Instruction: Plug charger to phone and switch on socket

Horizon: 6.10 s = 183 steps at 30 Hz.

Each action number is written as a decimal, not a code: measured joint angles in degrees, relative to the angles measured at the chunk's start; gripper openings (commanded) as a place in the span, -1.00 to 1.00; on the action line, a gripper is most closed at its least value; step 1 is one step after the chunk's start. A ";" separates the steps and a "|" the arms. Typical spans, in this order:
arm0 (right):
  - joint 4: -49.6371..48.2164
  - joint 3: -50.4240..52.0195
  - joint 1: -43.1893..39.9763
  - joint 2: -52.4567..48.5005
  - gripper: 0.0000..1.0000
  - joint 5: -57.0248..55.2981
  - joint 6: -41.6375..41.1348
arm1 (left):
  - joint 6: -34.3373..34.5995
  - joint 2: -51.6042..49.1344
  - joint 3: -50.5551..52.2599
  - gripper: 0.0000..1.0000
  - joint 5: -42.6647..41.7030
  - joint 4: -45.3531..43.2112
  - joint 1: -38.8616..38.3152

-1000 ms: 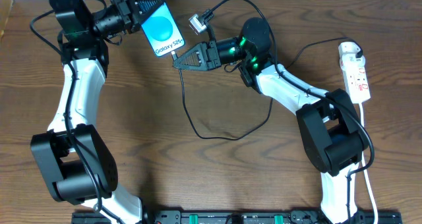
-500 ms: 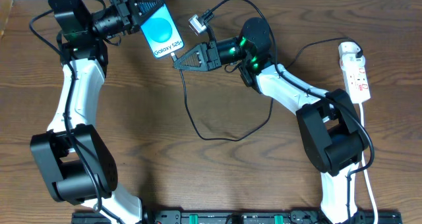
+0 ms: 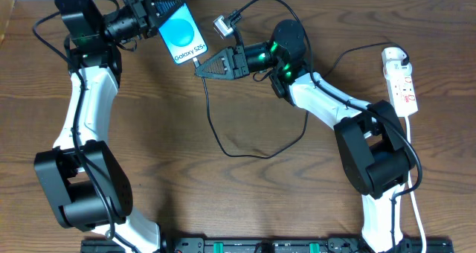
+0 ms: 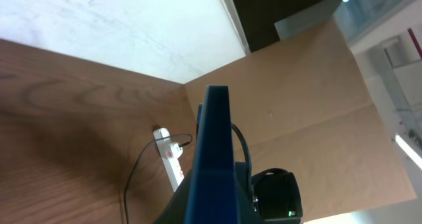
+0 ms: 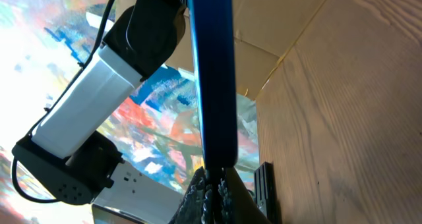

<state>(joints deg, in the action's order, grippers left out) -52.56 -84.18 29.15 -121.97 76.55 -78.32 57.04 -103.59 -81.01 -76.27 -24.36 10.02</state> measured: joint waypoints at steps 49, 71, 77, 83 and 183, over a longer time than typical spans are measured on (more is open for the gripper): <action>1.38 0.00 -0.13 0.00 -0.97 0.42 1.86 | 0.11 0.00 0.02 -0.85 1.29 3.17 0.00; 2.19 0.00 0.02 0.00 -0.97 -0.61 2.69 | 0.13 0.00 0.02 -0.85 1.88 3.32 1.29; 2.19 0.00 0.33 0.00 -0.97 -0.46 2.69 | 0.13 0.00 0.02 -0.85 1.88 3.32 1.29; 2.19 0.00 0.35 0.00 -0.97 -0.33 2.69 | 0.13 0.00 0.02 -0.85 1.88 3.37 1.29; 2.21 0.00 1.20 0.00 -0.97 1.07 3.13 | -1.99 0.00 0.04 -0.85 -1.75 5.73 0.96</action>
<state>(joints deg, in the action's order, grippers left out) -50.35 -84.18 30.35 -121.97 77.62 -75.20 55.05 -103.59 -80.97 -78.02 -18.63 10.98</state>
